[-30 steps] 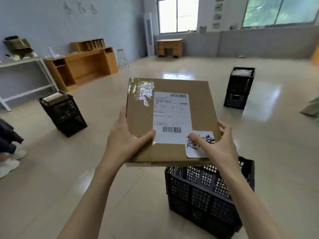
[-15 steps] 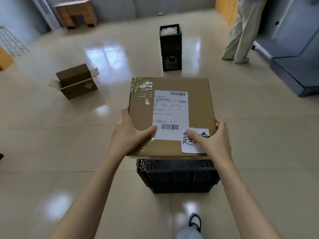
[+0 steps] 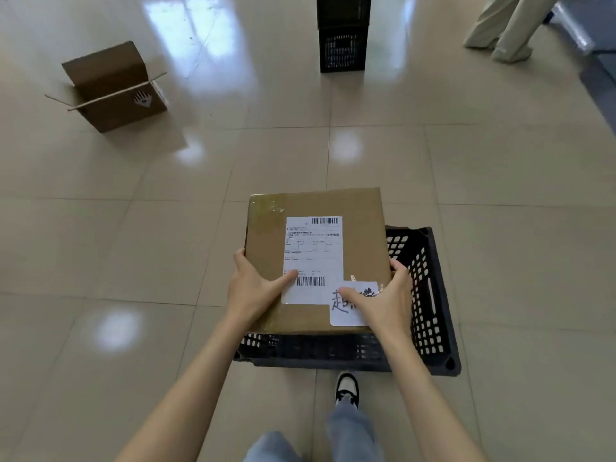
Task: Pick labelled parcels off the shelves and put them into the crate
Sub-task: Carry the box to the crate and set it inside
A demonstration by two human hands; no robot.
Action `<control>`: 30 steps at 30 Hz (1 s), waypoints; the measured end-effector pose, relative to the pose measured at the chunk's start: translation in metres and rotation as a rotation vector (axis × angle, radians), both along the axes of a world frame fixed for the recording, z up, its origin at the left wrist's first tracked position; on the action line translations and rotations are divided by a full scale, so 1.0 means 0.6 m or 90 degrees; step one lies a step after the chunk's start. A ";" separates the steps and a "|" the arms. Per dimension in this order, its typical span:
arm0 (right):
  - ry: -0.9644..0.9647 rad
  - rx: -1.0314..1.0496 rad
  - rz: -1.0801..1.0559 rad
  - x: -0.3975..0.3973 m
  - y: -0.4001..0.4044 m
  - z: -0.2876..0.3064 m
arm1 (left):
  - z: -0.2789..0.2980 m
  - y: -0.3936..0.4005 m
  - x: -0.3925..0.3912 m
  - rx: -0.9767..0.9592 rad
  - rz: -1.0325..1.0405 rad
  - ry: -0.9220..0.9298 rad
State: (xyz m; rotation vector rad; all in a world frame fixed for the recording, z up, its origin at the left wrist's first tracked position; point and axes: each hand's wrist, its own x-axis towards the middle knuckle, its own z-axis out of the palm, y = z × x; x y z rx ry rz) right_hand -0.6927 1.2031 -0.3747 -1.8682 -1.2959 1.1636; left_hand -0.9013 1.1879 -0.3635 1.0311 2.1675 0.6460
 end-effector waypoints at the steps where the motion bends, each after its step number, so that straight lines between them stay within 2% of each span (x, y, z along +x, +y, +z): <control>1: -0.005 -0.012 0.006 -0.003 0.011 -0.019 | -0.022 0.009 -0.003 -0.012 0.009 0.000; 9: -0.002 -0.124 -0.008 -0.042 0.019 -0.190 | -0.206 0.047 -0.043 -0.098 0.030 -0.049; 18: -0.011 -0.208 0.002 -0.096 0.019 -0.397 | -0.413 0.041 -0.077 -0.143 0.081 -0.009; 22: -0.017 -0.236 0.001 -0.101 0.026 -0.460 | -0.468 0.038 -0.070 -0.133 0.054 0.046; 30: -0.056 -0.237 0.003 -0.105 0.046 -0.520 | -0.540 0.057 -0.060 -0.221 0.054 0.081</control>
